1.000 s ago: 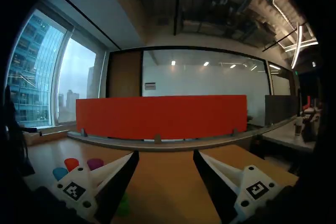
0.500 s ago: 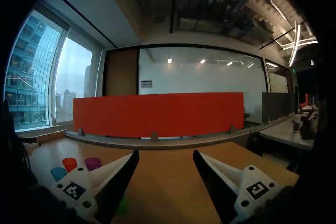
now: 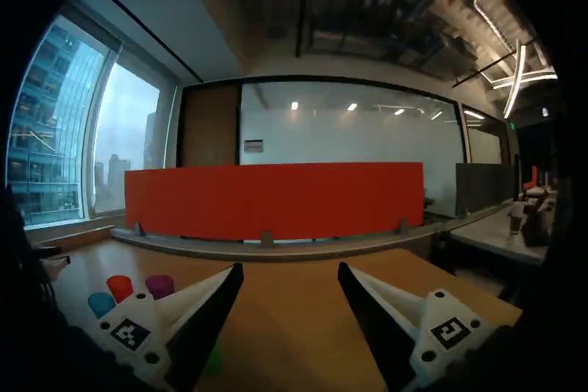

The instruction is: Pour water

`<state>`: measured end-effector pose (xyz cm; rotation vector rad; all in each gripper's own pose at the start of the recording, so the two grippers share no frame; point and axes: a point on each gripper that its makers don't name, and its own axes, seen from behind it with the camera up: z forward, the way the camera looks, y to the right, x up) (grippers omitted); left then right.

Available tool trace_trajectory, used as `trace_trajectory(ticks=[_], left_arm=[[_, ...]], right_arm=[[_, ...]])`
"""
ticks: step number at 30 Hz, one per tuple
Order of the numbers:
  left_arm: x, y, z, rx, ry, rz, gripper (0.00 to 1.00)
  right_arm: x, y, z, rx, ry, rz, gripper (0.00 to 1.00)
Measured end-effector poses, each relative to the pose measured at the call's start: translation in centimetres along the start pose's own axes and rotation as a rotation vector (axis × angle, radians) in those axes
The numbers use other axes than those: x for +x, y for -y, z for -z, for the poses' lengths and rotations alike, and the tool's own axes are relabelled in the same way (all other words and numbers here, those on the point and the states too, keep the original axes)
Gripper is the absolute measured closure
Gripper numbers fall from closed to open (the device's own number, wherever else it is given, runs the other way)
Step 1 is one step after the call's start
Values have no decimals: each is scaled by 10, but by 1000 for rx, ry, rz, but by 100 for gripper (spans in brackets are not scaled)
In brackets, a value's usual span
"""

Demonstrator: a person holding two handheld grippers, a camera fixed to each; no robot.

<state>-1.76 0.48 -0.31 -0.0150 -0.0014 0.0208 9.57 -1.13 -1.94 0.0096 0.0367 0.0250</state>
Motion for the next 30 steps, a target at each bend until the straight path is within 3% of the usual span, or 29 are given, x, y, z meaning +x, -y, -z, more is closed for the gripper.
trace_trajectory(ticks=[12,30], left_arm=[[-12,4,-1,2,2,16,4],[-11,3,0,1,-14,16,4]], right_arm=[[7,4,0,2,-6,-13,0],[10,7,2,6,-10,-18,0]])
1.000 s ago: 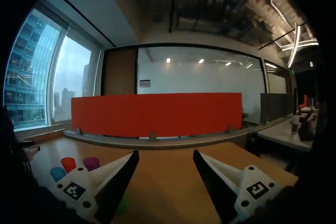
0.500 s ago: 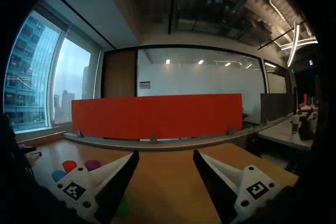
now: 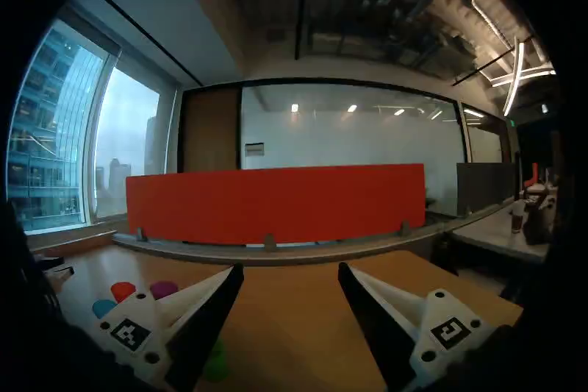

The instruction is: Pour water

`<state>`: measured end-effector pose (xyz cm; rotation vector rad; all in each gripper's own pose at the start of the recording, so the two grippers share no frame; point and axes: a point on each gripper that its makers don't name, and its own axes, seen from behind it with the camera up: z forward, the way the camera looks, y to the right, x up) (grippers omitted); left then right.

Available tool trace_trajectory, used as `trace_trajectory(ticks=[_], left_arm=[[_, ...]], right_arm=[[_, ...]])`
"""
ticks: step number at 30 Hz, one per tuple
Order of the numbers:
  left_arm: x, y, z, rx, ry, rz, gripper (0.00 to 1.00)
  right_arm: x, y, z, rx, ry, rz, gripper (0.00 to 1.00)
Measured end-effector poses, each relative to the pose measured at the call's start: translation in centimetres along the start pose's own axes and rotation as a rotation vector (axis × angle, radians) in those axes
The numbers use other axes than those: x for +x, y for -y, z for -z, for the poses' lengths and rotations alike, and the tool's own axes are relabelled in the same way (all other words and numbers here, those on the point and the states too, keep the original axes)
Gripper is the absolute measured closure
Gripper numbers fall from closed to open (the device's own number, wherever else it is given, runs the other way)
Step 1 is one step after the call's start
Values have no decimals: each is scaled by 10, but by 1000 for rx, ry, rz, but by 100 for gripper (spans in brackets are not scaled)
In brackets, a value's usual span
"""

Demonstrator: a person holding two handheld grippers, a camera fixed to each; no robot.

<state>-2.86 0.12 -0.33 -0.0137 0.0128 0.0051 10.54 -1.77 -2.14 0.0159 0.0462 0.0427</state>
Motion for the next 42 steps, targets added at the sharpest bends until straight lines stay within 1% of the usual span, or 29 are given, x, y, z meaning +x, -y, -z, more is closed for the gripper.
trace_trajectory(ticks=[6,12,18,21,27,30,33,36,39,42], left_arm=[[1,-1,0,-1,1,-3,4],[0,-1,0,-1,1,-3,4],[0,-1,-1,-1,0,-4,4],[0,-1,-1,-1,1,-4,4],[0,-1,-1,-1,1,-4,4],[1,-1,-1,-1,0,-4,4],[1,-1,-1,-1,0,-4,4],[1,-1,-1,0,1,-4,3],[1,-1,0,-1,1,-4,3],[1,-2,-1,-1,1,-4,4]], right_arm=[[-3,1,2,8,3,4,0],[-3,0,2,15,-10,8,0],[-4,1,3,39,-20,11,0],[-7,1,4,51,-20,17,0],[-12,-1,3,55,-32,22,0],[-17,-2,2,56,-26,20,0],[-23,-4,1,49,-17,23,0],[-30,-9,-3,27,-8,22,0],[-36,-12,-8,4,-1,13,0],[-45,-11,-10,-2,1,5,0]])
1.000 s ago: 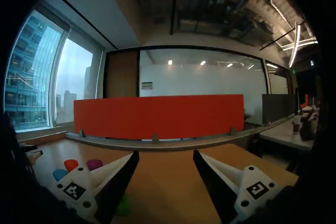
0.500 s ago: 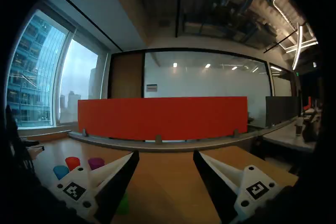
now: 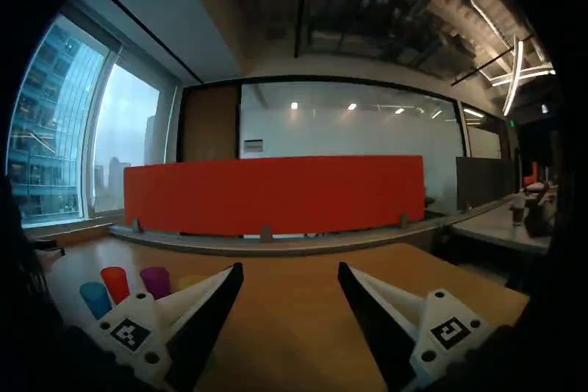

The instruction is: Pour water

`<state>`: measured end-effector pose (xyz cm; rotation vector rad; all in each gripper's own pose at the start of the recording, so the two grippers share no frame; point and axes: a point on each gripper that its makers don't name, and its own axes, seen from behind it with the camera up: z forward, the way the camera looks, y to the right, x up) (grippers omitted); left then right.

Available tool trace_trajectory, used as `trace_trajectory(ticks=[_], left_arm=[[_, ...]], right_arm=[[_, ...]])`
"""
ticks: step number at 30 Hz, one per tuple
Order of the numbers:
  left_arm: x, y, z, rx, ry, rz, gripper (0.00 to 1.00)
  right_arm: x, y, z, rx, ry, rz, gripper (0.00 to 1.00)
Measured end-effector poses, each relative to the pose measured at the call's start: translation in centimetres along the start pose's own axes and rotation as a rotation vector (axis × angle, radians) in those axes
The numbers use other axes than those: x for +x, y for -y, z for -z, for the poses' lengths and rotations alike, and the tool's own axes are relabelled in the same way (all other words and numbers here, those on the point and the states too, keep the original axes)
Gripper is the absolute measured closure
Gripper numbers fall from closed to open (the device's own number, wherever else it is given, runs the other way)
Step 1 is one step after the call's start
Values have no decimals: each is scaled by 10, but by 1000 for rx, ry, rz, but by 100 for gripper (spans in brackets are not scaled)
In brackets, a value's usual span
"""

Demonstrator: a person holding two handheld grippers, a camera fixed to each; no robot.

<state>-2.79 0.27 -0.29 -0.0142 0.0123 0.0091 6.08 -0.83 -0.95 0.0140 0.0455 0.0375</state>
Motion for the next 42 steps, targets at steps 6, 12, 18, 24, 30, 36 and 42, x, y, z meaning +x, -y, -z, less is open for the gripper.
trace_trajectory(ticks=[6,12,18,24,30,36,42], left_arm=[[0,0,-1,0,0,0,4],[0,1,0,0,0,0,4],[0,1,0,0,0,0,4],[0,1,0,0,0,0,4],[0,1,0,0,0,0,3],[0,1,0,0,0,0,4],[0,1,0,0,0,0,4]], right_arm=[[-13,8,2,24,-15,-8,0],[-21,11,2,37,-35,-5,0],[-29,8,2,36,-39,-29,0],[-37,0,0,23,-25,-17,0],[-42,-2,-2,14,-13,-10,0],[-46,-4,-2,11,-2,-5,0],[-50,-7,-3,5,5,-5,0]])
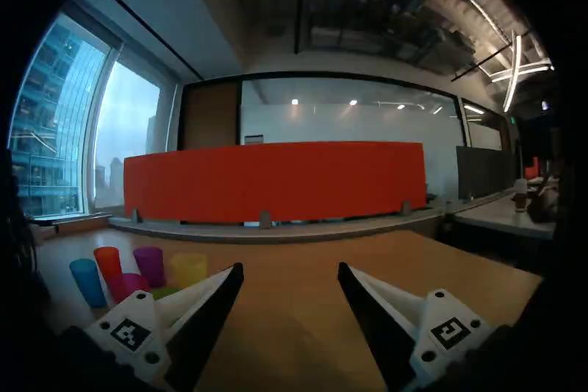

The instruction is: Pour water

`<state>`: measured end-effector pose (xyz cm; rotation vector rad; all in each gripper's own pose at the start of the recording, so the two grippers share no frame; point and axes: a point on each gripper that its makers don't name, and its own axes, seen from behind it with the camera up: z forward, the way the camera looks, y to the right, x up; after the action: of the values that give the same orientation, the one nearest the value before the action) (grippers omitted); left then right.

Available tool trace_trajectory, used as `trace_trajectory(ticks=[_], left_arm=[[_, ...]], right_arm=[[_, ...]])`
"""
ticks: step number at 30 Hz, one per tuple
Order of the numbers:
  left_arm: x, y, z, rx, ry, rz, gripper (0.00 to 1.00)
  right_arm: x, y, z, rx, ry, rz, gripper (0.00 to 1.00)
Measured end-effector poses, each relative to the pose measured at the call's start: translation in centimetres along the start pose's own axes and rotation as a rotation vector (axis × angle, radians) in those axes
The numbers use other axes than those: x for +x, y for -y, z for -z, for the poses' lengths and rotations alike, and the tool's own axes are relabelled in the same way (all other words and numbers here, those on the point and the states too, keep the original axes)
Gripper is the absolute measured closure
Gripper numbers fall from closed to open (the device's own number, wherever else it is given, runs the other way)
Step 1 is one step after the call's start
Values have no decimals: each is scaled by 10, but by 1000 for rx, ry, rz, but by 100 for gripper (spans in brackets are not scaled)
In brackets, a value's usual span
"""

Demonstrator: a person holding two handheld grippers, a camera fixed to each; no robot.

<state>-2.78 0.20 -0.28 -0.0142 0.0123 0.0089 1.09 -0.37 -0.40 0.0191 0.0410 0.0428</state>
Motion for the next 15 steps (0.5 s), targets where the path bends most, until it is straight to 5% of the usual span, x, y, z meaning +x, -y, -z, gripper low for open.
trace_trajectory(ticks=[15], left_arm=[[0,0,0,0,0,0,4]], right_arm=[[-9,1,0,-1,25,22,0]])
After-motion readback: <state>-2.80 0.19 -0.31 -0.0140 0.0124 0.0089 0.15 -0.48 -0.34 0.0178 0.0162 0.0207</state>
